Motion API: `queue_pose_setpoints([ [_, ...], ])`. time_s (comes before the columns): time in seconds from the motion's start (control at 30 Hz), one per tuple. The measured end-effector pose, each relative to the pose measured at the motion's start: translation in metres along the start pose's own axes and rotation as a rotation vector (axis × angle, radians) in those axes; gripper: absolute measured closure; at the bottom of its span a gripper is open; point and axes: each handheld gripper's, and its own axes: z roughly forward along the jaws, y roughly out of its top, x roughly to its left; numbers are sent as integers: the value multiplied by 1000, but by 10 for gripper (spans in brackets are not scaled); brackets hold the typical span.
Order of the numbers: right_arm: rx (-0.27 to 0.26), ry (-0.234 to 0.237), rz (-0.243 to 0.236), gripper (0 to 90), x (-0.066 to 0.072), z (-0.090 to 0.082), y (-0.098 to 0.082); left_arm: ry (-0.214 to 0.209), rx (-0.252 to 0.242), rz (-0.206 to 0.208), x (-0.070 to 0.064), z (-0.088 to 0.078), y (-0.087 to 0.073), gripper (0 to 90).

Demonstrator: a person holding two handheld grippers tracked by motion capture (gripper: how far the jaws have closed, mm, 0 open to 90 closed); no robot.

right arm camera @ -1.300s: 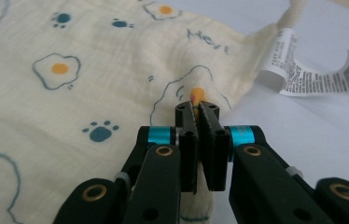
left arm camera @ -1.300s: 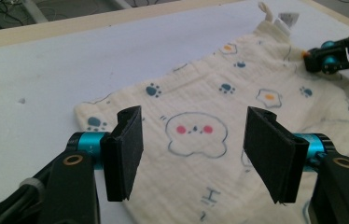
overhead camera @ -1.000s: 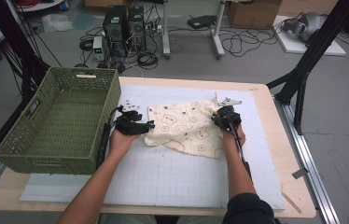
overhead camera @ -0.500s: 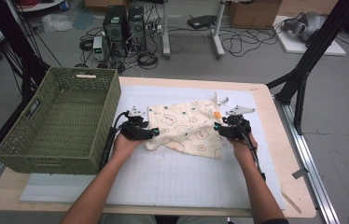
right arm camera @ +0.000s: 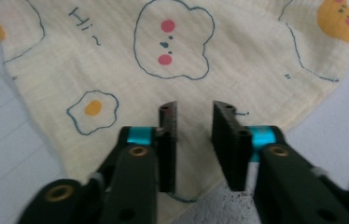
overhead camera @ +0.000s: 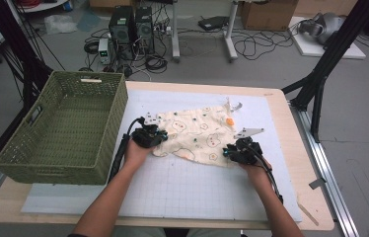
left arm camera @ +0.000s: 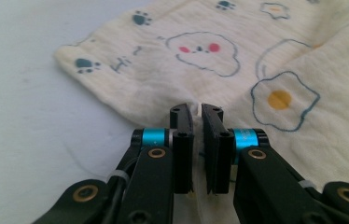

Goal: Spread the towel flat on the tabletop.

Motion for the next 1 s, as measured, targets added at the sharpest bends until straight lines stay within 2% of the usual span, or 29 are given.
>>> queue_pose_setpoints([
  [0.07,1,12,-19,861,0,0,0,45,-26,-45,9,0,0,830],
  [0.17,2,18,-25,886,-2,1,1,72,-55,-159,21,-1,-1,831],
  [0.2,2,16,-31,887,-3,1,1,81,-68,-178,23,-1,-1,831],
  [0.27,-3,-6,-35,887,-2,1,1,88,-52,-169,27,0,1,831],
  [0.3,-2,-14,-42,887,-3,1,2,101,-47,-150,28,1,3,831],
  [0.47,-8,-78,-46,886,-3,2,2,132,-47,-122,27,10,9,820],
  [0.5,-9,-82,-45,863,-3,1,2,128,-47,-136,28,10,9,801],
  [0.57,-16,-81,-33,835,-5,0,2,127,-42,-150,29,9,8,640],
  [0.6,-42,-76,-16,788,-7,-4,1,110,-25,-176,31,6,8,564],
  [0.67,-72,-68,0,752,-8,-8,1,97,-15,-165,31,0,9,511],
  [0.7,-80,-68,3,739,-8,-10,1,97,-12,-149,29,-4,10,492],
  [0.77,-90,-67,4,728,-8,-11,2,94,-26,-145,28,-8,11,481],
  [0.8,-95,-65,-1,690,-6,-13,2,89,-68,-142,25,-17,12,481],
  [0.9,-101,-60,-7,645,-4,-16,3,84,-92,-130,21,-27,8,482],
  [1.0,-117,-54,-16,623,-1,-21,2,69,-83,-118,17,-32,2,487],
])
